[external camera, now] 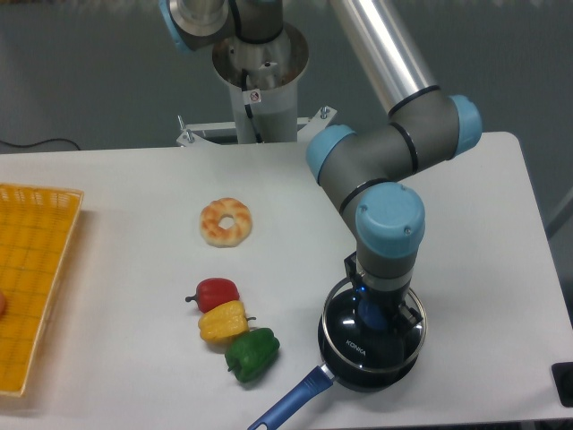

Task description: Open the lid

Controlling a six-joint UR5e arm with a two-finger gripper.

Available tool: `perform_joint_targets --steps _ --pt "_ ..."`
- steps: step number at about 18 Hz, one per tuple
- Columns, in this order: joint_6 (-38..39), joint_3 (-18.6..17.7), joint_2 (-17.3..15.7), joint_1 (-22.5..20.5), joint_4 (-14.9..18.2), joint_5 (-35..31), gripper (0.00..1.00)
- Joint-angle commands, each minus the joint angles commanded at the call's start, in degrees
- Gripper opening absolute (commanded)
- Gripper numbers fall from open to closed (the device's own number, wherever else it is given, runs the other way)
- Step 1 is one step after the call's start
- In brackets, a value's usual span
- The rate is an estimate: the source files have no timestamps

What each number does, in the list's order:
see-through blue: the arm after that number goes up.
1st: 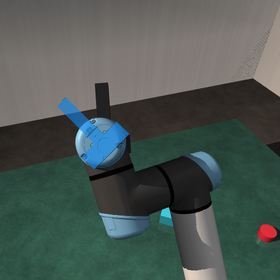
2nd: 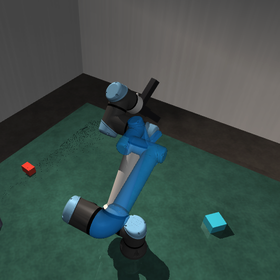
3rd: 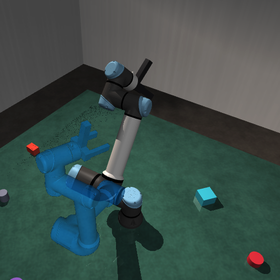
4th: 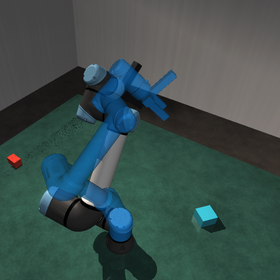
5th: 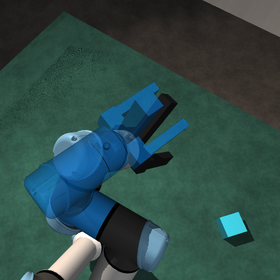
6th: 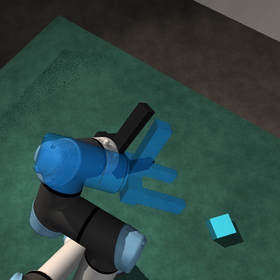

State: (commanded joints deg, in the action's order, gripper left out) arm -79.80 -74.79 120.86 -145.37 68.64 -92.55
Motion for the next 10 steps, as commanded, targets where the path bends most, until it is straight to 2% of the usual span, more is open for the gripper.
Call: perform_joint_targets --steps 3,10 --pt "0.0 -1.14 -1.58 -0.71 0.18 0.7 0.51" --pt "-1.5 -2.2 -2.38 -1.32 0.18 0.7 0.51"
